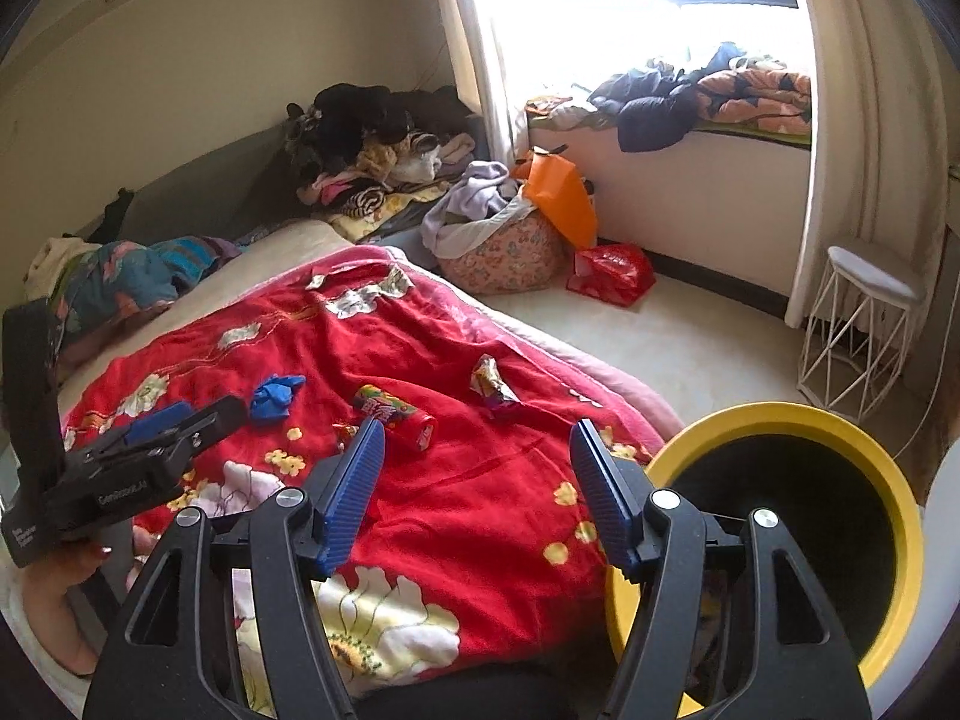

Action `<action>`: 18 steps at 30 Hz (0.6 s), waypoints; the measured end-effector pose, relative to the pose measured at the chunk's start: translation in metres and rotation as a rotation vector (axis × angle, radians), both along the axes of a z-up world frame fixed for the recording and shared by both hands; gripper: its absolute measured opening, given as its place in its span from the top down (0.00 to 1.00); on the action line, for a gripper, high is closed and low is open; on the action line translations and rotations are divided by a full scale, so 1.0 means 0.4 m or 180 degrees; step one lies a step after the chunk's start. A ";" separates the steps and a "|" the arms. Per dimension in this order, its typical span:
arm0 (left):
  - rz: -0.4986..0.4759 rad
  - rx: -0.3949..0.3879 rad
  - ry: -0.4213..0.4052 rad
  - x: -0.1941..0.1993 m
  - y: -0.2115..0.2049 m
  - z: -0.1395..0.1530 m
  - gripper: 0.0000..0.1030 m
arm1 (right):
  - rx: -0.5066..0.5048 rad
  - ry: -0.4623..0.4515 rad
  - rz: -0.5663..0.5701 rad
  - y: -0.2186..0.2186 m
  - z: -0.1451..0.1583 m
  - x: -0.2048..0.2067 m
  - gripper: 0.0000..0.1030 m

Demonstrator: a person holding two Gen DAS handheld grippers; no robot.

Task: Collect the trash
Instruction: 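Move both open tools back over the bed toward the remaining wrappers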

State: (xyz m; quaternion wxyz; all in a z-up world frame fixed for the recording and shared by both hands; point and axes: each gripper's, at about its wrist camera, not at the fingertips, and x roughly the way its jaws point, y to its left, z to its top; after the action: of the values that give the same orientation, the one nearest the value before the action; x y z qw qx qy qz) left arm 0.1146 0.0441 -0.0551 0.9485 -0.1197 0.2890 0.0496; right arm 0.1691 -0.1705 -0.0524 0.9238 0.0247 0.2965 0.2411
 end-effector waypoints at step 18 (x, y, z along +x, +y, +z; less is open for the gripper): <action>-0.0272 -0.0464 0.0471 0.070 0.010 -0.126 0.40 | -0.0411 0.0541 0.0116 0.126 -0.171 0.306 0.51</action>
State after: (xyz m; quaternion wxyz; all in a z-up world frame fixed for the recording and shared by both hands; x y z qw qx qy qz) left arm 0.1424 0.0480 -0.1053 0.9146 -0.1720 0.3660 -0.0034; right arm 0.2915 -0.1200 -0.1207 0.8904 -0.0199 0.3891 0.2353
